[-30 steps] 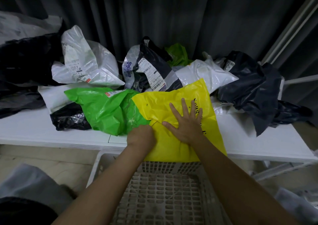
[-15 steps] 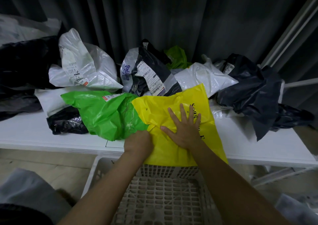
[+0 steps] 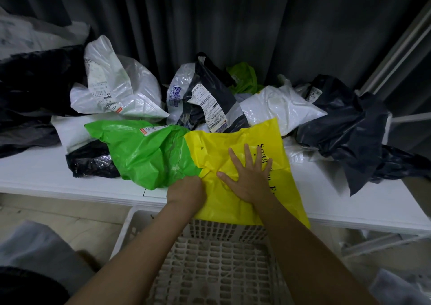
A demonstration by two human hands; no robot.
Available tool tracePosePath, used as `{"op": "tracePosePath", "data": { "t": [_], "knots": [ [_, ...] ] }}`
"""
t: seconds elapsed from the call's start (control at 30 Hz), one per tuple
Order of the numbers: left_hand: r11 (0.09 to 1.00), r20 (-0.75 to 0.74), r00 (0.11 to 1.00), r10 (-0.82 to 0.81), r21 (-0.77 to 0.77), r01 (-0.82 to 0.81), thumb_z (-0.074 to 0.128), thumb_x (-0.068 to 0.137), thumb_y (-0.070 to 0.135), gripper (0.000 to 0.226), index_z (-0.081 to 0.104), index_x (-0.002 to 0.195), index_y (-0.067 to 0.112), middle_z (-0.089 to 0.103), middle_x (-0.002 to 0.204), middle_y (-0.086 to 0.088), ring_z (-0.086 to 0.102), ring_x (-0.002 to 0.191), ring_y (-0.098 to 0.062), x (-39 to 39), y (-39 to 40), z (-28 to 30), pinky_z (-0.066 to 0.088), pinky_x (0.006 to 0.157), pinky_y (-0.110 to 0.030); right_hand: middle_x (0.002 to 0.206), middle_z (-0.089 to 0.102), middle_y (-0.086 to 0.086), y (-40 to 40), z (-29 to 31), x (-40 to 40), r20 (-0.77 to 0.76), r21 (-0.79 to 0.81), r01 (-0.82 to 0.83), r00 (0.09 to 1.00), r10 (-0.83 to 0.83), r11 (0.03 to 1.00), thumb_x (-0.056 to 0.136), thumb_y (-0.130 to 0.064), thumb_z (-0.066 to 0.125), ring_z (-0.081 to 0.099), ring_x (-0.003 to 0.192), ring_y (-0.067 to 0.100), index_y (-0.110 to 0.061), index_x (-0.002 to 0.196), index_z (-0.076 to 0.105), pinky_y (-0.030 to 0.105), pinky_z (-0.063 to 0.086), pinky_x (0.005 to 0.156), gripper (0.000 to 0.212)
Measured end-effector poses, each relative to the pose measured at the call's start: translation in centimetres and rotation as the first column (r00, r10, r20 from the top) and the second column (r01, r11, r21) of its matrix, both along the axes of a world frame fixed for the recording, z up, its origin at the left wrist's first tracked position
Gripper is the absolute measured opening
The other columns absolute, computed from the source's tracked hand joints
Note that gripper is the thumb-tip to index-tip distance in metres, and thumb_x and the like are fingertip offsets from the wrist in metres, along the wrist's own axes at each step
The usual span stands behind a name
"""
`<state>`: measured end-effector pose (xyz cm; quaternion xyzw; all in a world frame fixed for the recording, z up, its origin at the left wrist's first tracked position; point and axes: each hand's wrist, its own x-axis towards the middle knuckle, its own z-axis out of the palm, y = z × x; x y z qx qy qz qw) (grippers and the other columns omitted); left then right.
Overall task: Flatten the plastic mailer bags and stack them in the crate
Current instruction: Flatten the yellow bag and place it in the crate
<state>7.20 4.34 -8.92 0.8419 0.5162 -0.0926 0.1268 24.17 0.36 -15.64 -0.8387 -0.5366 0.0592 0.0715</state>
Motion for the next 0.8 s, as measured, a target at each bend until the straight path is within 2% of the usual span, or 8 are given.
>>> {"op": "tracePosePath", "data": {
  "t": [0.23,0.4,0.47,0.53,0.6,0.63,0.7,0.8],
  "knots": [
    [1.000,-0.032,0.999,-0.010,0.014,0.010,0.041,0.095,0.013,0.028,0.058,0.115,0.005,0.060,0.122,-0.016,0.059,0.112,-0.033,-0.2,-0.1,-0.1,0.046,0.087,-0.034,0.160,-0.015,0.000,0.2,-0.5,-0.1,-0.019,-0.042,0.019,1.000,-0.020,0.999,0.074,-0.088,0.016,-0.023,0.144,0.032,-0.050,0.147,-0.004,0.062,-0.018,0.108,0.085],
    [0.941,-0.051,0.995,-0.089,0.323,0.101,0.042,0.095,0.012,0.026,0.050,0.120,0.010,0.058,0.115,-0.010,0.060,0.106,-0.030,0.2,-1.1,0.1,0.051,0.076,-0.036,0.161,-0.014,0.002,0.6,0.4,-0.4,-0.003,-0.171,0.030,1.000,-0.031,0.985,0.076,-0.087,0.017,-0.021,0.144,0.034,-0.047,0.149,-0.003,0.062,-0.016,0.109,0.086],
    [0.880,-0.033,0.983,-0.181,0.441,0.177,0.064,0.079,0.021,0.020,0.064,0.098,0.015,0.062,0.091,-0.005,0.064,0.083,-0.025,0.6,-1.4,0.3,0.051,0.055,-0.032,0.160,-0.015,0.003,0.9,1.4,-0.4,-0.019,-0.240,0.006,1.000,-0.010,0.971,0.079,-0.085,0.018,-0.020,0.144,0.035,-0.045,0.150,-0.005,0.061,-0.013,0.111,0.085],
    [0.842,-0.024,0.945,-0.327,0.447,0.302,0.067,0.066,0.025,0.012,0.068,0.074,0.016,0.062,0.076,-0.005,0.063,0.067,-0.024,1.3,-1.2,-0.3,0.047,0.044,-0.030,0.161,-0.013,0.003,0.5,2.7,0.0,-0.037,-0.238,-0.063,0.998,0.056,0.969,0.085,-0.078,0.024,-0.016,0.146,0.032,-0.043,0.150,-0.003,0.058,-0.009,0.114,0.079],
    [0.859,-0.025,0.938,-0.345,0.395,0.326,0.059,0.074,0.025,0.020,0.071,0.086,0.015,0.065,0.093,-0.011,0.065,0.083,-0.029,1.6,-1.0,-0.5,0.052,0.057,-0.035,0.162,-0.006,0.003,-0.8,3.7,0.5,-0.014,-0.060,-0.107,0.994,0.106,0.992,0.091,-0.067,0.034,-0.008,0.147,0.030,-0.040,0.151,0.006,0.055,-0.003,0.116,0.072],
    [0.868,-0.018,0.939,-0.343,0.375,0.325,0.059,0.082,0.026,0.031,0.067,0.109,0.013,0.059,0.116,-0.017,0.059,0.107,-0.033,1.7,-0.8,-0.8,0.053,0.077,-0.041,0.161,0.000,0.005,-1.8,4.0,0.7,-0.006,0.077,-0.073,0.997,0.074,0.994,0.091,-0.062,0.038,-0.003,0.147,0.030,-0.037,0.152,0.014,0.054,0.001,0.116,0.070],
    [0.915,-0.032,0.945,-0.326,0.239,0.324,0.048,0.095,0.038,0.063,0.025,0.149,0.014,0.015,0.156,-0.018,0.015,0.145,-0.033,1.8,-0.5,-2.2,0.024,0.112,-0.049,0.160,0.010,0.011,-4.2,4.1,1.6,-0.068,0.253,0.138,0.990,-0.125,0.957,0.085,-0.054,0.044,0.008,0.145,0.033,-0.029,0.151,0.022,0.052,0.011,0.114,0.074],
    [0.942,-0.035,0.954,-0.299,0.150,0.301,0.044,0.094,0.053,0.083,-0.007,0.152,0.023,-0.020,0.157,-0.012,-0.019,0.145,-0.031,1.3,-0.7,-2.6,0.000,0.115,-0.055,0.156,0.014,0.016,-6.8,3.5,3.1,-0.262,0.093,0.401,0.893,-0.366,0.911,0.090,-0.047,0.055,0.019,0.140,0.037,-0.024,0.153,0.010,0.050,0.023,0.109,0.081]
  ]
}}
